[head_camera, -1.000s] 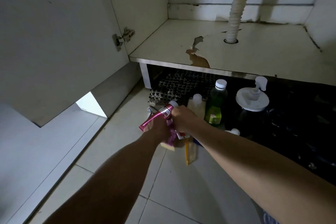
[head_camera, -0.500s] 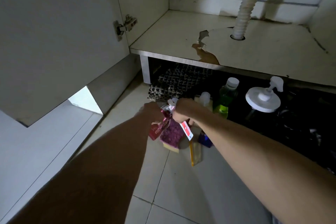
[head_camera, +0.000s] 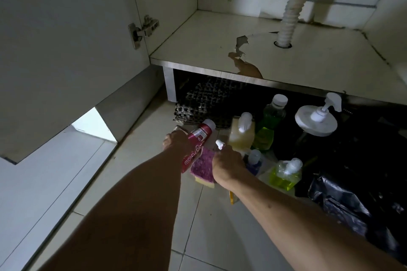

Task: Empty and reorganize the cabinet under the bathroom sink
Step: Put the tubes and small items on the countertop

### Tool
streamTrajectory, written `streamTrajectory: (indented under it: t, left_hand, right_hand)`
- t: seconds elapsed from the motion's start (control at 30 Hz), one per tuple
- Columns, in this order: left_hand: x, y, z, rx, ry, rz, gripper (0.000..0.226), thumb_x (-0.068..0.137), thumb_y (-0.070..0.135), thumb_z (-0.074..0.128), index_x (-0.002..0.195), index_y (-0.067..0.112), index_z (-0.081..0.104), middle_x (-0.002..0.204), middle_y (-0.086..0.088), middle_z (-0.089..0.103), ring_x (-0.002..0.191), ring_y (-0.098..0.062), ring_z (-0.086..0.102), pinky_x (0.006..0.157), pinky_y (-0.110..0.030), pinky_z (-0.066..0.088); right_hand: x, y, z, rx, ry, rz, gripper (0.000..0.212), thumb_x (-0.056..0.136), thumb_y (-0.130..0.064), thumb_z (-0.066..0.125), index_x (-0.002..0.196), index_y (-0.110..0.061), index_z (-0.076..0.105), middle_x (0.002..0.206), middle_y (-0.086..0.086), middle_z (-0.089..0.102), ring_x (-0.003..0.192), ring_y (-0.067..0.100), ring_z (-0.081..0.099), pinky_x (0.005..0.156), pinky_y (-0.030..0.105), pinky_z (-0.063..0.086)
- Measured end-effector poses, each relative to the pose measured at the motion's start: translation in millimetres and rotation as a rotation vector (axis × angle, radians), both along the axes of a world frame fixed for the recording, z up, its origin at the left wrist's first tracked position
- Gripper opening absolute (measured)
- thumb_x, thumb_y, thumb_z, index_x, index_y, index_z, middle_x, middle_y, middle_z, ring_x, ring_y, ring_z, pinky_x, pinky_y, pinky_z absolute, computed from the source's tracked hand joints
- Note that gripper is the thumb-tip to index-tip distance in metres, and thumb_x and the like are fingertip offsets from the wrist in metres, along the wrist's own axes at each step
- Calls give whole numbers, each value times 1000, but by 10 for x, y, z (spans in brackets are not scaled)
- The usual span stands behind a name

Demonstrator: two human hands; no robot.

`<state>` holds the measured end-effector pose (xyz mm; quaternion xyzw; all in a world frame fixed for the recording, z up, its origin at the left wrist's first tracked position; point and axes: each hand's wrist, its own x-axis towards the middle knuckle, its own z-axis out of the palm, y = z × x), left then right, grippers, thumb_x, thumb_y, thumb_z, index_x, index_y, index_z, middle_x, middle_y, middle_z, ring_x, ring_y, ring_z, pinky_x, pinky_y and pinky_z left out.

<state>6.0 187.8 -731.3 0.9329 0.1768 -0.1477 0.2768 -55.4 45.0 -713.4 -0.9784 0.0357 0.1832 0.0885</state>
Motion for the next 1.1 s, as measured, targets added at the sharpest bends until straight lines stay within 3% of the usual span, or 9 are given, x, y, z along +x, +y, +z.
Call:
streamTrajectory:
  t: [0.17,0.33,0.5,0.6,0.7,0.8,0.9,1.03,1.1]
  left_hand:
    - [84,54,-2,-170,94,69,48,73,13,82,112,7,54,96,-9,65,76,-20,63,69,-28,51]
    - [41,106,45,-268,246,29,54,65,5,84,111,4,55,100,-17,69,90,-31,70,91,-43,55]
    - [-76,165,-28,-320,281,-7,52,66,5,78,114,4,56,102,-17,69,93,-33,69,93,-45,54]
    - [-130,230,-50,-332,172,44,36,76,17,78,100,5,54,93,-12,65,85,-27,67,83,-36,55]
    - [-187,279,22,-340,99,95,27,81,18,75,93,7,54,86,-10,62,77,-24,65,77,-33,54]
    - [-229,298,265,-427,111,128,46,70,9,76,112,0,58,96,-18,68,82,-30,69,75,-38,59]
    - [-289,297,670,-539,103,171,51,63,13,80,109,2,61,91,-15,70,74,-27,68,62,-31,56]
    - [-511,198,1430,-768,148,292,53,64,7,78,113,1,58,99,-21,71,84,-34,70,86,-47,56]
    - [-643,125,1906,-893,172,333,51,70,-1,77,117,1,56,103,-22,69,90,-35,68,91,-47,53]
  right_hand:
    - [-72,41,-170,-295,105,170,35,95,-10,55,128,3,56,122,21,60,113,33,60,96,39,52]
    - [-22,-2,-197,-117,30,112,25,100,-13,52,121,-2,61,120,12,65,110,26,65,86,31,53]
    - [4,-35,-143,-134,69,113,32,104,-8,37,128,0,57,129,17,60,120,29,58,102,38,49]
    - [72,-13,-29,-126,163,136,34,99,-7,47,131,0,54,126,17,61,116,30,60,98,39,51]
    - [201,-19,165,0,253,51,42,98,-6,51,139,0,46,120,16,63,97,26,67,71,31,56]
    - [346,-17,555,135,282,53,36,101,-7,39,129,11,53,81,15,64,54,19,52,44,25,39]
    - [491,-44,932,388,262,2,41,103,-12,35,128,15,53,69,13,53,52,20,46,46,26,39]
    - [445,-41,1410,588,227,-95,27,102,-21,43,103,-1,61,67,5,47,55,17,46,54,30,42]
    - [347,-31,1802,685,178,-98,38,100,-41,49,99,-4,60,73,3,54,59,16,51,53,27,44]
